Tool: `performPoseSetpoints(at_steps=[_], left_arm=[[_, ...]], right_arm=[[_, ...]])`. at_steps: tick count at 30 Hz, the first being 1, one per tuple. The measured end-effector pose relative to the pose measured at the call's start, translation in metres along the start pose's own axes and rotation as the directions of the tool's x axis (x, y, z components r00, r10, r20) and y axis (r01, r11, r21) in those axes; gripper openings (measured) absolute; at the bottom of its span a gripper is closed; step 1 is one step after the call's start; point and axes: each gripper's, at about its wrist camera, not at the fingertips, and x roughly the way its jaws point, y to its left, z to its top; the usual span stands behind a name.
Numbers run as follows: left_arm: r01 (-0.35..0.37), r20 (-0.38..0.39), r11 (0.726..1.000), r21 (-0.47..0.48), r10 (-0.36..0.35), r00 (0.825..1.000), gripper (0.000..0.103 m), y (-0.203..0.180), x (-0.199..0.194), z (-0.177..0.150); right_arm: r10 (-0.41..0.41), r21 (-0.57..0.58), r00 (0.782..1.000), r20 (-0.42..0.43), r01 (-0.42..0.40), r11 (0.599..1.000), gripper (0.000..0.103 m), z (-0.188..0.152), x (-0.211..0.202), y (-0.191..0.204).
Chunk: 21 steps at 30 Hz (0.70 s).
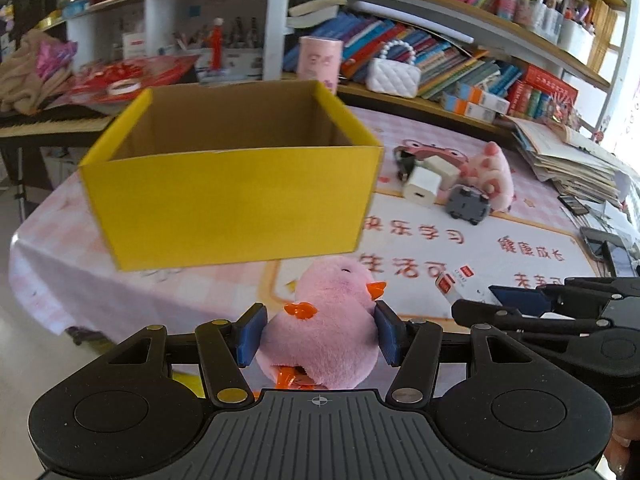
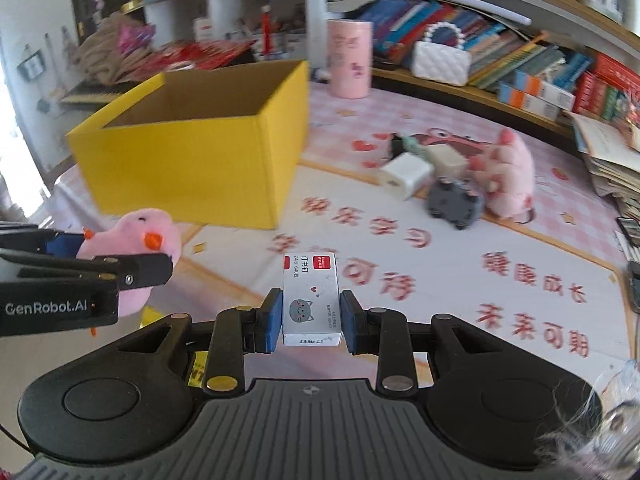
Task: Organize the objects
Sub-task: 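Carry the pink chick and medicine box with both tools over the yellow box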
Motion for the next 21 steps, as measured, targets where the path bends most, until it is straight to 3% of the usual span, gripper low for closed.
performPoseSetpoints(at_steps=[12, 21], left_arm=[[-0.01, 0.009, 1.0, 0.001, 0.01, 1.0, 0.056, 0.049, -0.035, -0.019], [-0.004, 0.017, 1.0, 0.013, 0.004, 1.0, 0.056, 0.074, -0.046, -0.027]], right_arm=[[0.021, -0.022, 1.0, 0.0, -0.021, 1.0, 0.028, -0.01, -0.012, 0.067], [0.011, -0.016, 1.0, 0.006, -0.011, 1.0, 0.028, -0.014, -0.013, 0.094]])
